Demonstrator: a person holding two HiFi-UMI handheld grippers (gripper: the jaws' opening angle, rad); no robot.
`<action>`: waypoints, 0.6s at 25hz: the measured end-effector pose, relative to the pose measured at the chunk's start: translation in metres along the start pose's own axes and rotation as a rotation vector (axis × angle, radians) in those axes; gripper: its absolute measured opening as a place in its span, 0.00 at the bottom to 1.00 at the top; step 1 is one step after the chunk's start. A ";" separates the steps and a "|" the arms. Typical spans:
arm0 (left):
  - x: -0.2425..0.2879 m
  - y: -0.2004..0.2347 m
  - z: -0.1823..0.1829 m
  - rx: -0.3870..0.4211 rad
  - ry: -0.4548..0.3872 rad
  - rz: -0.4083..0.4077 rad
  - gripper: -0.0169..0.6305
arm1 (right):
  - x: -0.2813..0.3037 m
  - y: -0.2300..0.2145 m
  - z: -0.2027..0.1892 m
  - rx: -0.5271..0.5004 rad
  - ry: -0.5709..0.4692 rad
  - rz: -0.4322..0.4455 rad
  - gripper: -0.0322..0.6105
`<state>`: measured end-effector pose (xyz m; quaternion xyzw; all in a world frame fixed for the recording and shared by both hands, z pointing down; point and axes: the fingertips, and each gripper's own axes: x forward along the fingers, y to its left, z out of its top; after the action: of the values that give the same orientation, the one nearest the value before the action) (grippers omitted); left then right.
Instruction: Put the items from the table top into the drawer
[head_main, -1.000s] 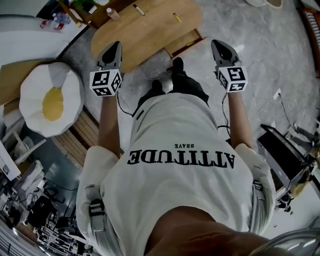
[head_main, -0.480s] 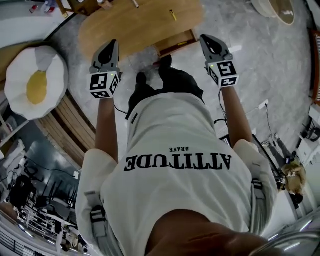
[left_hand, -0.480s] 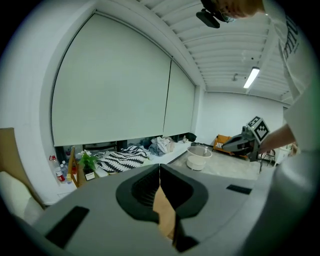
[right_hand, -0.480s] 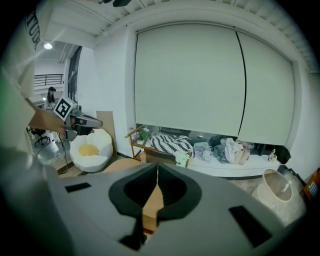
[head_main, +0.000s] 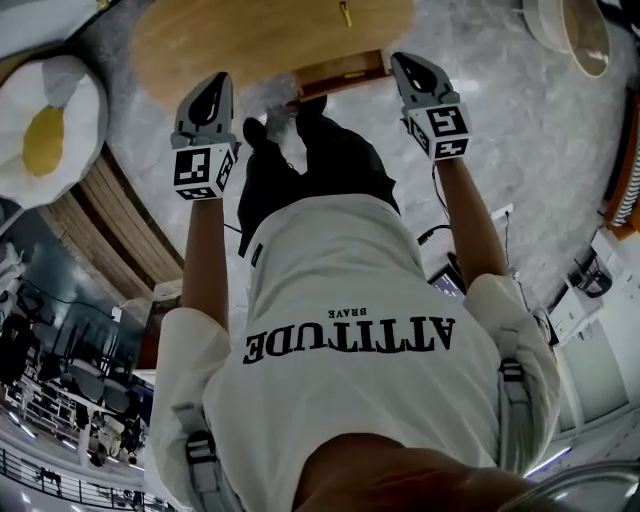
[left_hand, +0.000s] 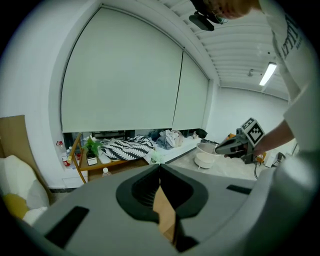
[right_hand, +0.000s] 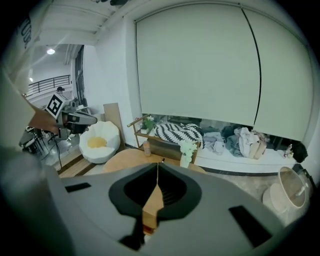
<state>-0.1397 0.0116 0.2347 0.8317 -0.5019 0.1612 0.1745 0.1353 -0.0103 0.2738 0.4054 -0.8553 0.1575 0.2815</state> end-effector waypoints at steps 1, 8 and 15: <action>0.004 0.002 -0.006 -0.008 0.007 0.008 0.06 | 0.010 -0.004 -0.003 0.003 0.007 0.005 0.08; 0.027 0.008 -0.043 -0.026 0.060 0.033 0.06 | 0.067 -0.028 -0.035 0.057 0.072 0.022 0.08; 0.058 0.019 -0.091 -0.059 0.105 0.051 0.06 | 0.133 -0.036 -0.088 0.066 0.160 0.050 0.08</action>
<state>-0.1398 -0.0003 0.3437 0.8034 -0.5177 0.1941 0.2210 0.1267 -0.0692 0.4260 0.3791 -0.8342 0.2244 0.3317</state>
